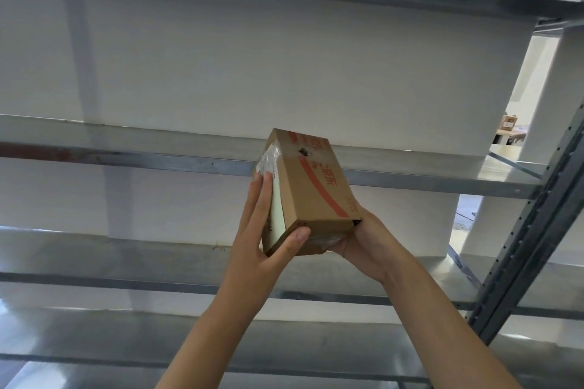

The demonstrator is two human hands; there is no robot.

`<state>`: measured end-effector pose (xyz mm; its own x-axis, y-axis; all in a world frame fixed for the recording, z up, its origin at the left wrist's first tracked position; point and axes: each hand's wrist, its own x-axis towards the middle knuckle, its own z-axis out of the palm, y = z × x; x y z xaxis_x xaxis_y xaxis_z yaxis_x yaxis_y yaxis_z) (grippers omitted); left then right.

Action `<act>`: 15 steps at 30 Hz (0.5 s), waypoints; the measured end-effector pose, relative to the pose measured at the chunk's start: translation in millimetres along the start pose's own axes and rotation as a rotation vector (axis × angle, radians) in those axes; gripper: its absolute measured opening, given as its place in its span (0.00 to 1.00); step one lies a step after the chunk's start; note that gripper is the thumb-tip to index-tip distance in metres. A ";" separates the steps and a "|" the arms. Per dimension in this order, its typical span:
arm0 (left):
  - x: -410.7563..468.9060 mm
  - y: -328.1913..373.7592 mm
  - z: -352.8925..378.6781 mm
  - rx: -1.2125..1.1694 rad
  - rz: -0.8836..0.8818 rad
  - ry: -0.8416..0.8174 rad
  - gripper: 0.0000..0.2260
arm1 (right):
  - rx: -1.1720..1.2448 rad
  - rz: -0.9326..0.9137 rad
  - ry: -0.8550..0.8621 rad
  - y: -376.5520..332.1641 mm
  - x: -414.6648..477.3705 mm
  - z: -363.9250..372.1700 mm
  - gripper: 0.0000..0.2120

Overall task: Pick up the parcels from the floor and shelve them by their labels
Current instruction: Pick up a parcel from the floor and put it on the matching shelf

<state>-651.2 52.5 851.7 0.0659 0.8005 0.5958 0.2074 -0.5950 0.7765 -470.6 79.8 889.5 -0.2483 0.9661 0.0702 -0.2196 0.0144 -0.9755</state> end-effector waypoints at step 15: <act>3.6 14.1 5.0 0.217 0.202 -0.023 0.42 | -0.052 0.020 0.057 -6.4 -5.3 -15.8 0.33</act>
<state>-643.2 47.4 863.7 0.1488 0.6703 0.7271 0.3918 -0.7150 0.5790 -453.1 78.6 892.1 -0.1977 0.9794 0.0402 -0.1653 0.0071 -0.9862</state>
